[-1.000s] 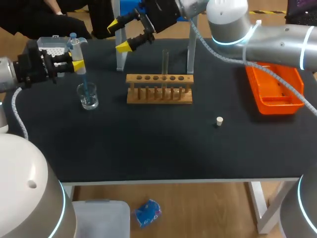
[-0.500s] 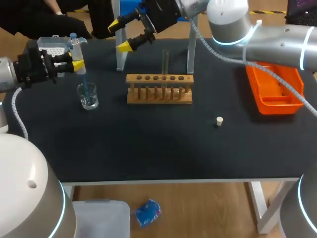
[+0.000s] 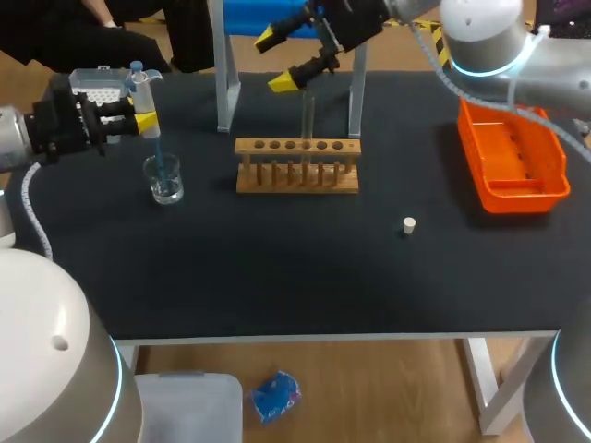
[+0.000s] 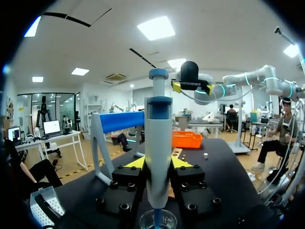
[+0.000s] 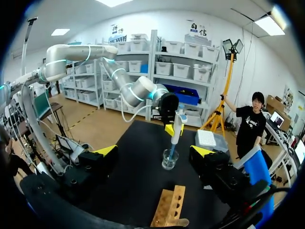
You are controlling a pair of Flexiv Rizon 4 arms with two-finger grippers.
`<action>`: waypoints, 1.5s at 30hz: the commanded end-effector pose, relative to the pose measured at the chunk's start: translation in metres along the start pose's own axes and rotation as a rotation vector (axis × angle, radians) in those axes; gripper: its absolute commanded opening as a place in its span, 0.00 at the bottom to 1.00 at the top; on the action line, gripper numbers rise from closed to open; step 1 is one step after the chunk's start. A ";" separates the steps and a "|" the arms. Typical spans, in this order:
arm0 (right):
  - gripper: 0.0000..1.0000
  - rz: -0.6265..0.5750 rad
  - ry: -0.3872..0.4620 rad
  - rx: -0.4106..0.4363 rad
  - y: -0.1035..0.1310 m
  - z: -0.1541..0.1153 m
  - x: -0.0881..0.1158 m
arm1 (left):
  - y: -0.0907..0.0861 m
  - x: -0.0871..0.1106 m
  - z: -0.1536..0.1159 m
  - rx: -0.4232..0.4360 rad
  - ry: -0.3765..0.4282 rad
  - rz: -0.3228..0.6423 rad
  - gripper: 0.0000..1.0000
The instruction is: Invert the test tube, pick up the pipette, mount the tip to pipette, aspirate from beaker and dispense into the tube, eject the tip, return the pipette, and cap with the stopper.
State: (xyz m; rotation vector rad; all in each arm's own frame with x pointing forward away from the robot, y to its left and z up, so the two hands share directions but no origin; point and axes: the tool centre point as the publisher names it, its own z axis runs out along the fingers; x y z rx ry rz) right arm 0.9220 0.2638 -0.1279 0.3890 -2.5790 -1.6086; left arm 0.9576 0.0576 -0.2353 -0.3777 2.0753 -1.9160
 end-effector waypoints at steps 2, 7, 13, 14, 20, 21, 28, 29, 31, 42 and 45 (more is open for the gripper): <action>1.00 0.000 -0.029 0.002 0.001 -0.007 0.011 | 0.000 0.000 0.000 0.000 -0.001 0.001 0.00; 1.00 0.000 -0.029 0.002 0.001 -0.007 0.011 | 0.000 0.000 0.000 0.000 -0.001 0.001 0.00; 1.00 0.000 -0.029 0.002 0.001 -0.007 0.011 | 0.000 0.000 0.000 0.000 -0.001 0.001 0.00; 1.00 0.000 -0.029 0.002 0.001 -0.007 0.011 | 0.000 0.000 0.000 0.000 -0.001 0.001 0.00; 1.00 0.000 -0.029 0.002 0.001 -0.007 0.011 | 0.000 0.000 0.000 0.000 -0.001 0.001 0.00; 1.00 0.000 -0.029 0.002 0.001 -0.007 0.011 | 0.000 0.000 0.000 0.000 -0.001 0.001 0.00; 1.00 0.024 -0.057 0.029 -0.006 -0.019 0.015 | -0.004 0.001 0.000 -0.001 0.008 0.004 0.00; 1.00 0.028 -0.060 0.030 -0.008 -0.021 0.015 | -0.004 0.001 0.000 0.001 0.009 0.005 0.00; 1.00 0.038 -0.074 0.036 -0.010 -0.025 0.016 | -0.005 0.001 0.000 0.002 0.011 0.004 0.00; 1.00 0.054 -0.108 0.055 -0.015 -0.034 0.019 | -0.005 0.002 -0.001 -0.004 0.008 0.007 0.00; 1.00 0.054 -0.108 0.055 -0.015 -0.034 0.019 | -0.005 0.002 -0.001 -0.004 0.008 0.007 0.00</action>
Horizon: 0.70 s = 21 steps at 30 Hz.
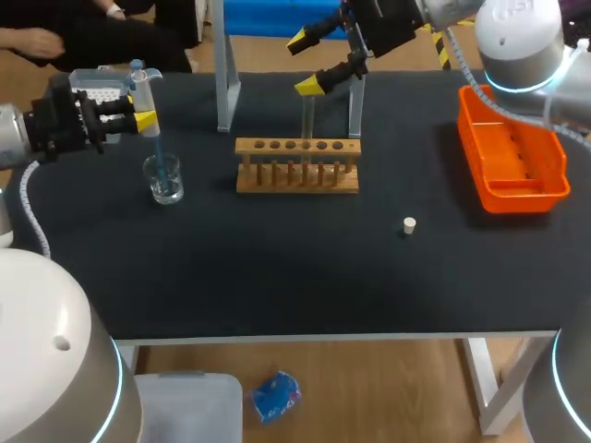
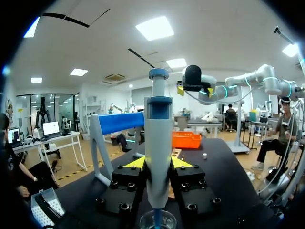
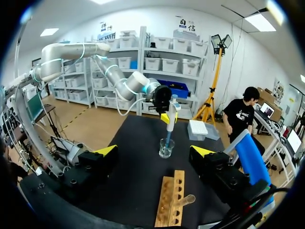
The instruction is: Invert the test tube, pick up the pipette, mount the tip to pipette, aspirate from beaker and dispense into the tube, eject the tip, return the pipette, and cap with the stopper.
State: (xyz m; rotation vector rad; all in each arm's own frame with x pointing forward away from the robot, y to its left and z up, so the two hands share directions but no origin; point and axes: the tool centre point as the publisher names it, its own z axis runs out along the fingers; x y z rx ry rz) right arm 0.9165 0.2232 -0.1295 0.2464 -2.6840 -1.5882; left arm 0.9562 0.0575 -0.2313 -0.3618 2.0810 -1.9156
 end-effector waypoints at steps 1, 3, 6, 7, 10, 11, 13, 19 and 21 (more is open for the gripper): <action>1.00 0.001 -0.006 0.005 0.002 -0.001 0.004 | -0.002 0.001 -0.001 -0.003 -0.001 -0.001 0.00; 1.00 0.001 -0.006 0.005 0.002 -0.001 0.004 | -0.002 0.001 -0.001 -0.003 -0.001 -0.001 0.00; 1.00 0.001 -0.006 0.005 0.002 -0.001 0.004 | -0.002 0.001 -0.001 -0.003 -0.001 -0.001 0.00; 1.00 0.001 -0.006 0.005 0.002 -0.001 0.004 | -0.002 0.001 -0.001 -0.003 -0.001 -0.001 0.00; 1.00 0.012 -0.017 0.002 -0.003 -0.004 0.004 | -0.002 0.001 -0.001 -0.003 -0.001 -0.001 0.00; 1.00 0.021 -0.029 0.007 -0.008 -0.008 0.004 | -0.002 0.001 -0.001 -0.003 -0.001 -0.001 0.00; 1.00 0.026 -0.050 0.013 -0.017 -0.015 0.003 | -0.002 0.001 -0.001 -0.003 -0.001 -0.001 0.00; 1.00 0.015 -0.087 0.049 -0.035 -0.025 0.005 | -0.002 0.001 -0.001 -0.003 -0.001 -0.001 0.00; 1.00 0.019 -0.098 0.063 -0.044 -0.025 0.005 | -0.002 0.001 -0.001 -0.003 -0.001 -0.001 0.00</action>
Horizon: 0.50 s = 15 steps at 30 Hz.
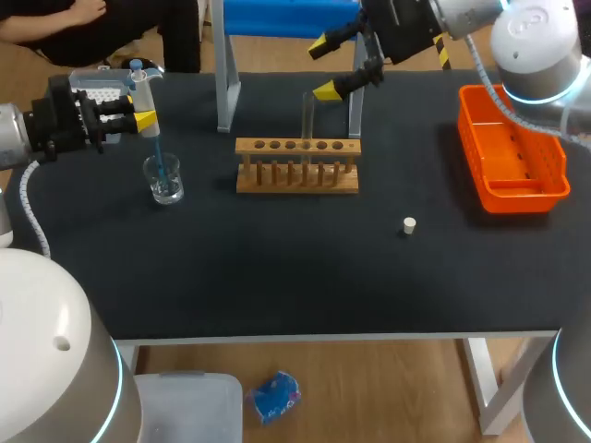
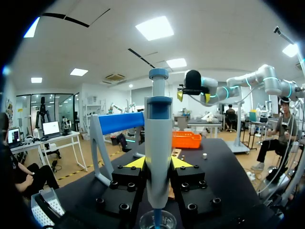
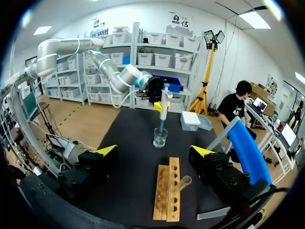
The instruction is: Invert the test tube, pick up the pipette, mount the tip to pipette, aspirate from beaker and dispense into the tube, eject the tip, return the pipette, and cap with the stopper.
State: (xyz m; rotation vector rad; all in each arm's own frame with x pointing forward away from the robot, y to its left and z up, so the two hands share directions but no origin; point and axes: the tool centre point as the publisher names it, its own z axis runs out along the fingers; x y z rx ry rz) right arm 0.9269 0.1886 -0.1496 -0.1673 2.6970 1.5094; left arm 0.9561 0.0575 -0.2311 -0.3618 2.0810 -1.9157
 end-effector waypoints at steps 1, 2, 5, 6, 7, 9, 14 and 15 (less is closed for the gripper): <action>1.00 0.006 -0.031 0.016 -0.013 -0.004 0.009 | -0.001 0.001 0.000 -0.003 -0.001 -0.001 0.00; 1.00 0.008 -0.034 0.018 -0.018 -0.005 0.008 | -0.001 0.001 0.000 -0.003 -0.001 -0.001 0.00; 1.00 0.018 -0.055 0.025 -0.031 -0.007 0.006 | -0.001 0.001 0.000 -0.003 -0.001 -0.001 0.00; 1.00 0.020 -0.059 0.023 -0.034 -0.008 0.005 | -0.001 0.001 0.000 -0.003 -0.001 -0.001 0.00; 1.00 0.022 -0.063 0.023 -0.039 -0.009 0.004 | -0.001 0.001 0.000 -0.003 -0.001 -0.001 0.00; 1.00 0.024 -0.066 0.023 -0.045 -0.009 0.001 | -0.001 0.001 0.000 -0.003 -0.001 -0.001 0.00; 1.00 0.035 -0.073 0.026 -0.060 -0.008 -0.008 | -0.001 0.001 0.000 -0.003 -0.001 -0.001 0.00; 1.00 0.037 -0.073 0.026 -0.062 -0.008 -0.010 | -0.001 0.001 0.000 -0.003 -0.001 -0.001 0.00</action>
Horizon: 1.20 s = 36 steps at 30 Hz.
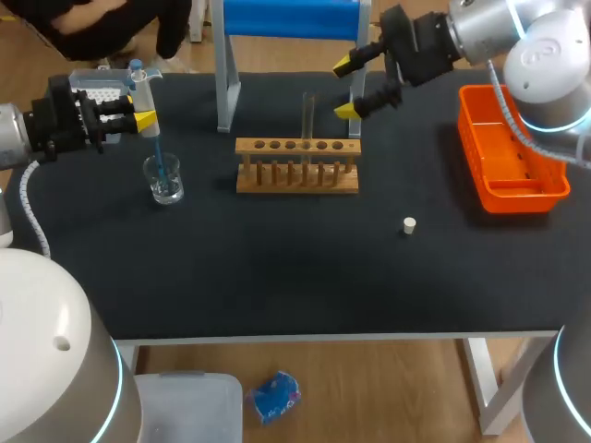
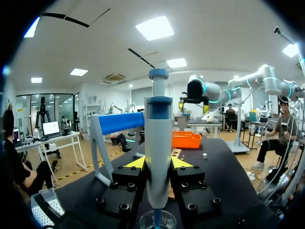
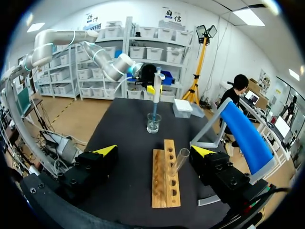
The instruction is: Invert the test tube, pick up the pipette, mount the tip to pipette, aspirate from beaker and dispense into the tube, eject the tip, return the pipette, and cap with the stopper.
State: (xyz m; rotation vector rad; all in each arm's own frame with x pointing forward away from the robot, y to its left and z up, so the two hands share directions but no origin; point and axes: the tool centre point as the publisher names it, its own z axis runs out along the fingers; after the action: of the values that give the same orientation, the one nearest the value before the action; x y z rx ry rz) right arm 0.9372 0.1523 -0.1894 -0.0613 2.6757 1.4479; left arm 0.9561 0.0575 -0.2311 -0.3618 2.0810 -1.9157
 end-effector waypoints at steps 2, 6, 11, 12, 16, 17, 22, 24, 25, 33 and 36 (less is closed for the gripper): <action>1.00 0.008 0.005 -0.007 -0.013 0.005 -0.009 | -0.001 0.001 0.000 -0.003 -0.001 -0.001 0.00; 1.00 0.023 0.010 -0.008 -0.022 0.008 -0.013 | -0.001 0.001 0.000 -0.003 -0.001 -0.001 0.00; 1.00 0.033 0.021 -0.008 -0.032 0.013 -0.019 | -0.001 0.001 0.000 -0.003 -0.001 -0.001 0.00; 1.00 0.033 0.023 -0.007 -0.034 0.014 -0.021 | -0.001 0.001 0.000 -0.003 -0.001 -0.001 0.00; 1.00 0.039 0.032 -0.001 -0.038 0.019 -0.026 | -0.001 0.001 0.000 -0.003 -0.001 -0.001 0.00; 1.00 0.039 0.035 0.000 -0.039 0.020 -0.027 | -0.001 0.001 0.000 -0.003 -0.001 -0.001 0.00; 1.00 0.042 0.050 0.015 -0.042 0.025 -0.031 | -0.001 0.001 0.000 -0.003 -0.001 -0.001 0.00; 1.00 0.044 0.056 0.021 -0.042 0.028 -0.033 | -0.001 0.001 0.000 -0.003 -0.001 -0.001 0.00; 1.00 0.052 0.063 0.027 -0.042 0.029 -0.035 | -0.001 0.001 0.000 -0.003 -0.001 -0.001 0.00; 1.00 0.064 0.083 0.047 -0.046 0.036 -0.038 | -0.001 0.001 0.000 -0.003 -0.001 -0.001 0.00; 1.00 0.067 0.089 0.051 -0.049 0.038 -0.038 | -0.001 0.001 0.000 -0.003 -0.001 -0.001 0.00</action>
State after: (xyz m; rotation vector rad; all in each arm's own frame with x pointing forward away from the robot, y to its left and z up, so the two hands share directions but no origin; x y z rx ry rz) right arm 0.9774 0.1562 -0.2450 -0.0282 2.8026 1.4246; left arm 0.9561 0.0575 -0.2310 -0.3618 2.0810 -1.9156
